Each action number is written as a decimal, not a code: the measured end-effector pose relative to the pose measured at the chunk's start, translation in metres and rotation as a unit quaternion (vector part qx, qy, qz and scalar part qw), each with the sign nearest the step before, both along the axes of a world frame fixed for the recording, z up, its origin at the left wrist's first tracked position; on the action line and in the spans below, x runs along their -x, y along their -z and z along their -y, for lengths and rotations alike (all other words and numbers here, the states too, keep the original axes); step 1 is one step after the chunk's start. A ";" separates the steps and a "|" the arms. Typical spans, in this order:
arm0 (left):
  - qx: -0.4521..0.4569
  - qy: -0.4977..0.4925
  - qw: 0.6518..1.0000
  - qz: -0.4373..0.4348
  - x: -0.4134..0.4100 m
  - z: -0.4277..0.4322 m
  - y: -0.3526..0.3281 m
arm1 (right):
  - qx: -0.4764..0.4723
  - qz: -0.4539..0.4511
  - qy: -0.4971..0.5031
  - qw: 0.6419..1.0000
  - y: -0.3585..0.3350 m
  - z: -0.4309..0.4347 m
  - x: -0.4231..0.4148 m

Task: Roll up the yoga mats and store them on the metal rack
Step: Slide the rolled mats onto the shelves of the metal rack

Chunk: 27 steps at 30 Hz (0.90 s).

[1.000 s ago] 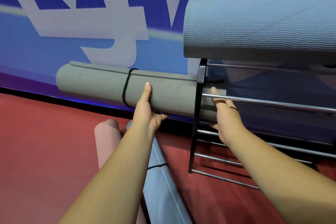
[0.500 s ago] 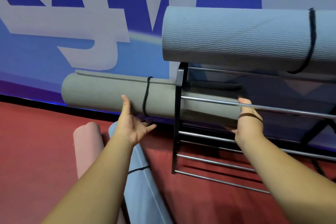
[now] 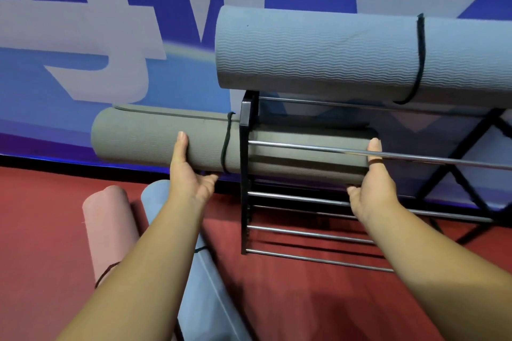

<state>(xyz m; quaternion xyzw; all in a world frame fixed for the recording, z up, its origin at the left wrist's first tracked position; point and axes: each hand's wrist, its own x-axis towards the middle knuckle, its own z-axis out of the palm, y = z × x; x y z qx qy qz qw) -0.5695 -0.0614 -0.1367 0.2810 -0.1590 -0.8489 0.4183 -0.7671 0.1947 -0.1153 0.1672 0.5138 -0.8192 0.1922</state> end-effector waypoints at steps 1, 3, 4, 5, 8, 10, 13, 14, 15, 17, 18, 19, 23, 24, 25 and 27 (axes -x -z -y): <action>0.003 0.004 1.000 0.001 0.002 -0.003 -0.001 | 0.015 0.010 -0.002 1.000 -0.002 -0.004 -0.001; 0.012 0.018 1.000 -0.003 0.005 -0.009 -0.003 | 0.072 0.027 -0.019 0.997 -0.002 -0.009 -0.005; 0.020 0.029 0.999 -0.009 0.007 -0.011 -0.003 | 0.107 0.039 -0.030 0.993 -0.002 -0.008 -0.010; 0.027 0.043 0.999 -0.018 0.010 -0.015 -0.004 | 0.135 0.057 -0.041 0.988 0.002 -0.005 -0.015; 0.042 0.076 0.996 -0.025 0.016 -0.020 0.000 | 0.185 0.100 -0.093 0.973 0.006 0.013 -0.035; 0.046 0.094 0.994 -0.020 0.015 -0.020 0.003 | 0.195 0.095 -0.126 0.968 0.003 0.024 -0.045; 0.048 0.137 0.989 0.001 0.010 -0.019 0.009 | 0.175 0.092 -0.158 0.967 0.002 0.035 -0.055; 0.049 0.156 0.987 0.011 0.009 -0.019 0.010 | 0.168 0.095 -0.157 0.969 0.003 0.037 -0.056; 0.054 0.176 0.983 0.024 0.007 -0.018 0.013 | 0.167 0.099 -0.145 0.970 0.004 0.039 -0.056; 0.063 0.217 0.972 0.063 0.005 -0.014 0.018 | 0.176 0.119 -0.110 0.971 0.003 0.042 -0.053; 0.065 0.233 0.967 0.084 0.003 -0.010 0.021 | 0.179 0.125 -0.097 0.971 0.002 0.041 -0.049; 0.070 0.246 0.962 0.100 0.003 -0.007 0.024 | 0.186 0.124 -0.086 0.971 0.001 0.039 -0.046; 0.065 0.227 0.966 0.106 -0.002 -0.005 0.024 | 0.191 0.118 -0.047 0.973 0.001 0.026 -0.027; 0.061 0.191 0.974 0.108 -0.004 -0.006 0.022 | 0.192 0.117 -0.042 0.974 0.001 0.022 -0.022; 0.061 0.153 0.979 0.117 -0.006 -0.006 0.020 | 0.195 0.114 -0.037 0.974 0.000 0.017 -0.018; 0.062 0.099 0.984 0.134 -0.012 -0.003 0.017 | 0.198 0.105 -0.032 0.974 -0.001 0.007 -0.010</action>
